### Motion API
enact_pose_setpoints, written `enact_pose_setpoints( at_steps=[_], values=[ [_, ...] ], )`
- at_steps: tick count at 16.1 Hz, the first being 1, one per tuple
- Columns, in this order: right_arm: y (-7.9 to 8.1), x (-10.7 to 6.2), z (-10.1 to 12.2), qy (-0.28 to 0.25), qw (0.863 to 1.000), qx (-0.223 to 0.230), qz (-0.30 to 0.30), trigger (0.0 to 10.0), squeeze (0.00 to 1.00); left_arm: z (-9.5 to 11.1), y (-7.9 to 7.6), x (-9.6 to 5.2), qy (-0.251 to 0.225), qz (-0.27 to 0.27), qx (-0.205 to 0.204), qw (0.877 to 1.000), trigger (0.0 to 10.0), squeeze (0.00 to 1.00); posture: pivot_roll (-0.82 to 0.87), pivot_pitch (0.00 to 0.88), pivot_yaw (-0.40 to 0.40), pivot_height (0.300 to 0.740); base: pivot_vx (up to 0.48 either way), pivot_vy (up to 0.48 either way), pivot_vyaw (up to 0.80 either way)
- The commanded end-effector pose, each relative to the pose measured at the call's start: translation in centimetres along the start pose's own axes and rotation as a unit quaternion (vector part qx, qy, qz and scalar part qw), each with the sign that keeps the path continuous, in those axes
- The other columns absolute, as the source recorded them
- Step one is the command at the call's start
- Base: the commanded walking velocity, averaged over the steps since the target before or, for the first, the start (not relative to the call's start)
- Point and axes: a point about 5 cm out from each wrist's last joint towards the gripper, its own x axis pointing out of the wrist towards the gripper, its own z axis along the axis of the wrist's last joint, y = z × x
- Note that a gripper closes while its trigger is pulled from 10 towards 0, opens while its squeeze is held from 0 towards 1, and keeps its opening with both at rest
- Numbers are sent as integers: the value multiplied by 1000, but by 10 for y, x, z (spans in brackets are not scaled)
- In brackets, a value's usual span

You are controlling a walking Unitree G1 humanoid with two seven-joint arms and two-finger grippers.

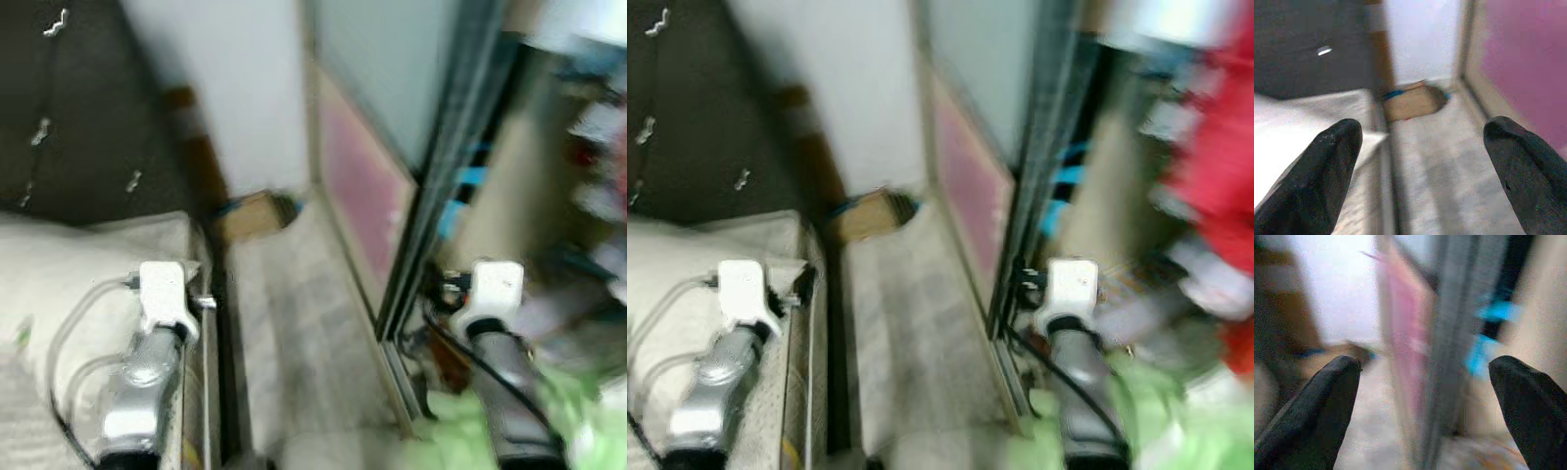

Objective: Clean up the room

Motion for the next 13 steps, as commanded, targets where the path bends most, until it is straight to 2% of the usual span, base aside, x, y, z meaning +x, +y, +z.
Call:
enact_pose_setpoints(
  at_steps=[1,3,7,13],
  values=[
    [-5,-3,-3,8,1000,-3,-8,10000,0,8,-4,2,-13,-8,7,1000,10000,0,-14,0,19,740,0,0,800],
    [0,-2,-5,14,1000,-5,9,10000,0,12,-1,-1,-19,-2,1,1000,10000,0,-7,0,6,740,0,0,800],
    [-4,1,-1,10,1000,-7,7,10000,0,7,-6,-9,-14,-6,9,1000,10000,0,-8,0,-1,740,0,0,800],
    [-9,3,0,10,1000,-12,5,10000,0,12,-7,-6,-28,-13,-3,1000,10000,0,-14,0,-5,740,0,0,800]
  ],
)
